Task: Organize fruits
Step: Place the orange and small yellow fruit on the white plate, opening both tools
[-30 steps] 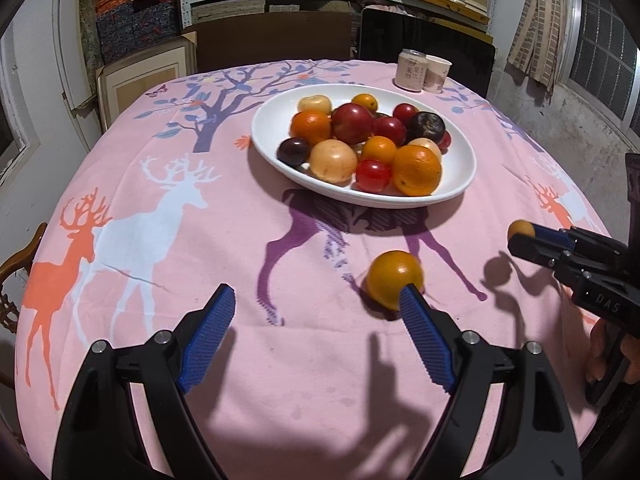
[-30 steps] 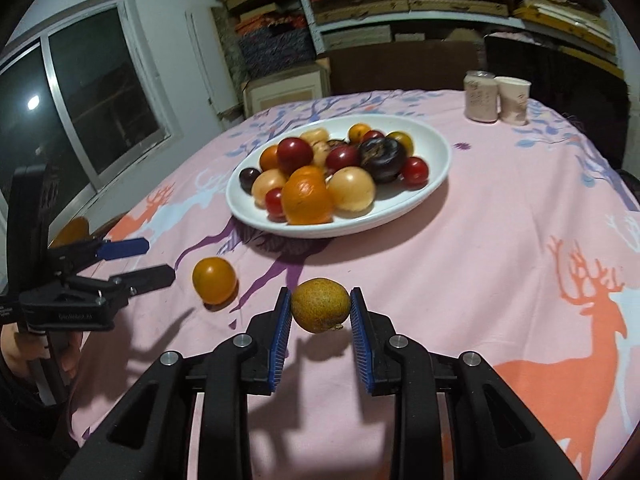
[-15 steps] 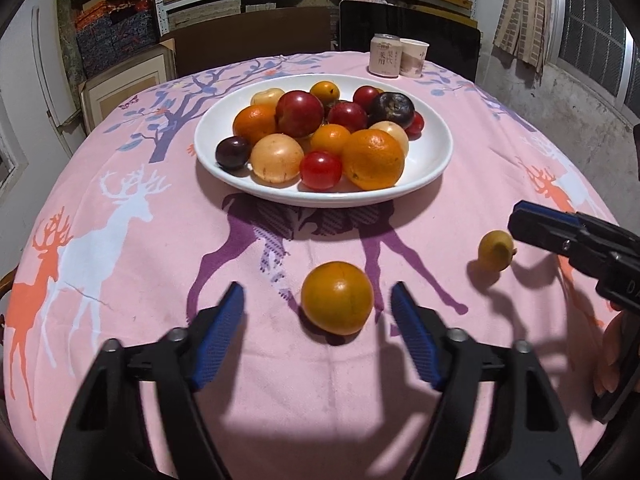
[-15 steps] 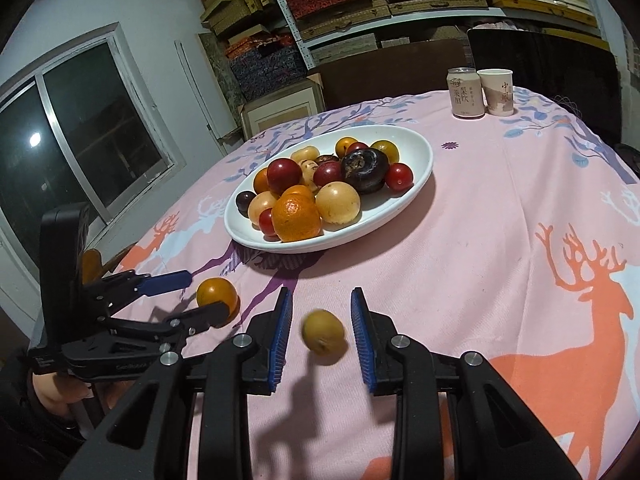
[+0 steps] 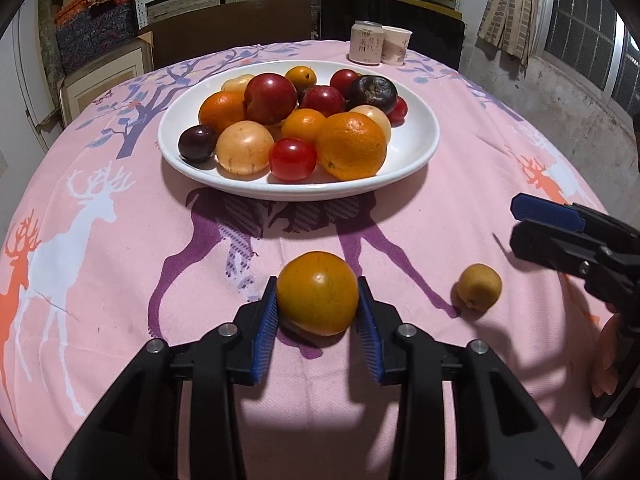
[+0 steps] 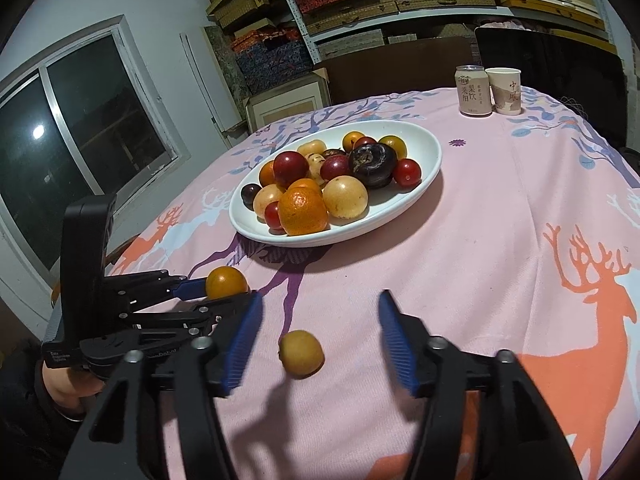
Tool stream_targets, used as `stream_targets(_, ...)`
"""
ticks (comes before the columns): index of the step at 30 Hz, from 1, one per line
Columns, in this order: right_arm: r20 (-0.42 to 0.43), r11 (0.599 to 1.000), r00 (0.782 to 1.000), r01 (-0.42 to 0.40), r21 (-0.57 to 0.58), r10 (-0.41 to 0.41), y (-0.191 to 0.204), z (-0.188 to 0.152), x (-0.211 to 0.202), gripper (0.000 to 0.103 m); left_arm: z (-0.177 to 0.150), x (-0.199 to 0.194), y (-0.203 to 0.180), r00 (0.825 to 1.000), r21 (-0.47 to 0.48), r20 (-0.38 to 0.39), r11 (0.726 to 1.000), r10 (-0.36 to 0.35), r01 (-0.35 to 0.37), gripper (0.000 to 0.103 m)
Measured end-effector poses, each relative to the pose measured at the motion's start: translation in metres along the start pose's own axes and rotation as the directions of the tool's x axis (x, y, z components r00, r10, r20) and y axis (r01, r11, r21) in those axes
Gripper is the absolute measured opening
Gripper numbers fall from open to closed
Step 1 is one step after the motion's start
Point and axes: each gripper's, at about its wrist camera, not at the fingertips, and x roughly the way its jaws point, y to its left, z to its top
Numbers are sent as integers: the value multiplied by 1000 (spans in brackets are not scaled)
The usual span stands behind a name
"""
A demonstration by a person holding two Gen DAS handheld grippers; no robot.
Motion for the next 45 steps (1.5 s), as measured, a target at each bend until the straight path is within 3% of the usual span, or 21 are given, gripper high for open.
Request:
stream_targets(1, 2, 1000, 1000, -7, -2, 7, 1, 0, -1, 77, 0, -3, 3, 1000, -15, 12, 1000, -6, 6, 36)
stream_targets(3, 1, 1000, 1000, -20, -6, 20, 1, 0, -2, 81, -1, -9, 8, 999, -31, 30, 999, -12, 13, 36)
stream_targets(7, -47, 998, 999, -18, -53, 16, 10, -1, 1, 81, -6, -24, 18, 998, -60, 66, 998, -21, 25, 36)
stream_targets(11, -134, 983, 989, 32, -181, -57, 32, -5, 19, 81, -13, -30, 29, 997, -94, 71, 995, -29, 36, 36)
stream_targets(12, -158, 978, 985, 40, -205, -73, 36, -6, 25, 72, -14, -29, 31, 997, -104, 68, 994, -33, 40, 37)
stream_targets(14, -214, 974, 972, 50, -221, -99, 38, -8, 37, 32, -15, -29, 33, 997, -110, 70, 993, -41, 48, 37)
stream_targets(15, -244, 977, 965, 46, -209, -98, 36, -9, 43, 27, -15, -29, 33, 997, -109, 70, 993, -44, 52, 37)
stream_targets(23, -233, 982, 969, 38, -185, -82, 34, -13, 38, 27, -16, -23, 37, 996, -132, 45, 988, -73, 78, 37)
stream_targets(31, -135, 997, 990, 33, -64, -41, 7, 1, 10, 27, -11, -35, 38, 988, -153, 79, 978, -130, 141, 37)
stream_targets(35, -52, 999, 997, 52, -1, -52, -12, 36, -11, 27, 13, -51, 35, 988, -105, 113, 988, -104, 116, 37)
stream_targets(39, 30, 998, 998, 57, 15, -57, -18, 87, -18, 27, 64, -58, 39, 986, -75, 151, 994, -74, 86, 37)
stream_targets(45, 50, 991, 994, 101, -89, -97, -3, 137, 41, 27, 146, -5, 59, 992, -191, 93, 977, -81, 98, 37)
